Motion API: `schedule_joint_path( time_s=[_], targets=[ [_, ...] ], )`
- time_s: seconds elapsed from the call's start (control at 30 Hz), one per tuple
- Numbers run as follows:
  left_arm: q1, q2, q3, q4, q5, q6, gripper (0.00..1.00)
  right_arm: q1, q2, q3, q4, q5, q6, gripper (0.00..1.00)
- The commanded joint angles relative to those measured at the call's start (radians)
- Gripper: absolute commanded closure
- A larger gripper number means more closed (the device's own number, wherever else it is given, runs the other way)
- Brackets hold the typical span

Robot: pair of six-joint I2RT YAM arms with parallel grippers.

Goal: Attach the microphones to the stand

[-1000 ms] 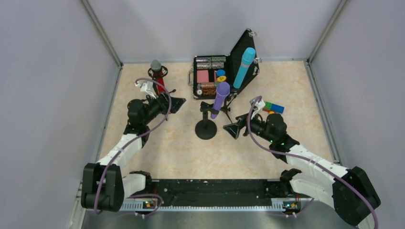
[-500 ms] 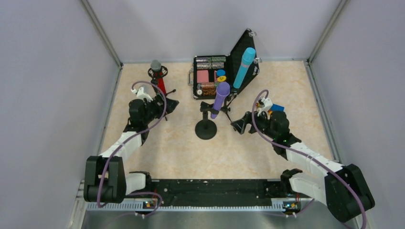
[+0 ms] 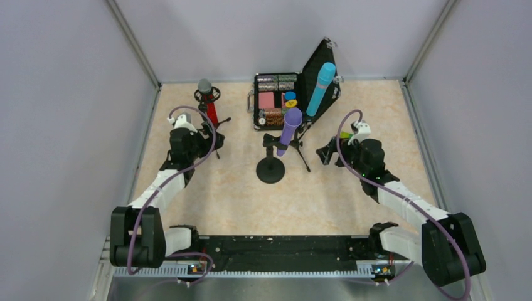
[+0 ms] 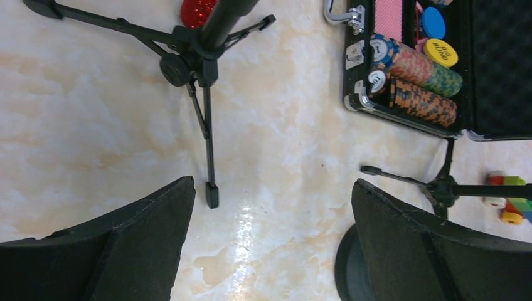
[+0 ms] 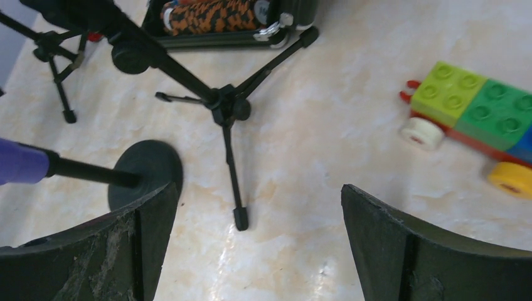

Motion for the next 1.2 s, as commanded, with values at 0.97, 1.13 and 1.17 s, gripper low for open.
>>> schedule_joint_path(
  time_s=[0.97, 1.13, 1.17],
  targets=[
    [0.003, -0.037, -0.292, 0.601, -0.211, 0.541, 0.01, -0.007, -0.008, -0.363, 0.757, 0.522, -0.430, 0.01],
    [0.002, 0.052, -0.317, 0.735, -0.215, 0.581, 0.01, -0.007, 0.094, -0.323, 0.795, 0.537, -0.425, 0.01],
    [0.002, 0.051, -0.314, 0.729, -0.214, 0.588, 0.01, -0.007, 0.103, -0.301, 0.767, 0.535, -0.425, 0.01]
  ],
)
